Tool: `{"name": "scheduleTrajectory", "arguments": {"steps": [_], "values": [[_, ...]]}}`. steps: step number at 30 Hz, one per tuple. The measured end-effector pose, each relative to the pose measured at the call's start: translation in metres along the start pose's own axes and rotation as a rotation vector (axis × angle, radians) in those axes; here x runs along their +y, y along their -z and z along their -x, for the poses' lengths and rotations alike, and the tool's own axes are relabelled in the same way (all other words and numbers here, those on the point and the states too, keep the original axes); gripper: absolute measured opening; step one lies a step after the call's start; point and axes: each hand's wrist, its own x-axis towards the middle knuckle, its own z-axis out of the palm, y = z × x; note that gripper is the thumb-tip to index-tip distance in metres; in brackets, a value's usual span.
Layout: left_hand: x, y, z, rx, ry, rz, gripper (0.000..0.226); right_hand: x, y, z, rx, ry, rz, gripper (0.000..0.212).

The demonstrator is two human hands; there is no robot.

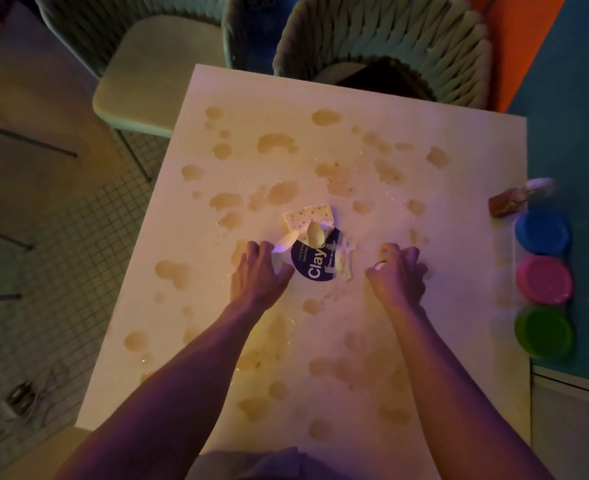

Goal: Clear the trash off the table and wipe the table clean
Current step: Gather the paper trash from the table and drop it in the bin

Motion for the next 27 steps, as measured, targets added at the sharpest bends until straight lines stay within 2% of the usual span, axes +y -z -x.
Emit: {"name": "scheduleTrajectory", "arguments": {"steps": [3, 9, 13, 15, 19, 21, 27], "values": [[-0.006, 0.005, 0.002, 0.011, -0.005, 0.038, 0.04, -0.007, -0.001, 0.004, -0.009, 0.014, -0.047, 0.027], [-0.02, 0.012, 0.008, 0.038, 0.003, 0.043, 0.036, -0.065, 0.012, 0.004, 0.078, 0.134, -0.158, 0.02], [-0.03, 0.015, 0.014, 0.048, 0.022, 0.038, 0.035, -0.104, 0.012, -0.004, 0.039, 0.247, -0.085, 0.021], [-0.034, 0.016, 0.019, 0.061, 0.016, 0.048, 0.036, -0.118, 0.01, -0.009, 0.011, 0.317, -0.017, 0.03], [-0.043, 0.021, 0.029, 0.084, 0.037, 0.048, 0.033, -0.133, 0.0, -0.015, -0.142, 0.398, 0.214, 0.075], [-0.046, 0.021, 0.033, 0.1, 0.047, 0.045, 0.033, -0.133, -0.006, -0.018, -0.168, 0.407, 0.281, 0.087], [-0.059, 0.02, 0.047, 0.079, 0.058, 0.043, 0.038, -0.121, -0.02, -0.011, -0.107, 0.41, 0.256, 0.081]]}}
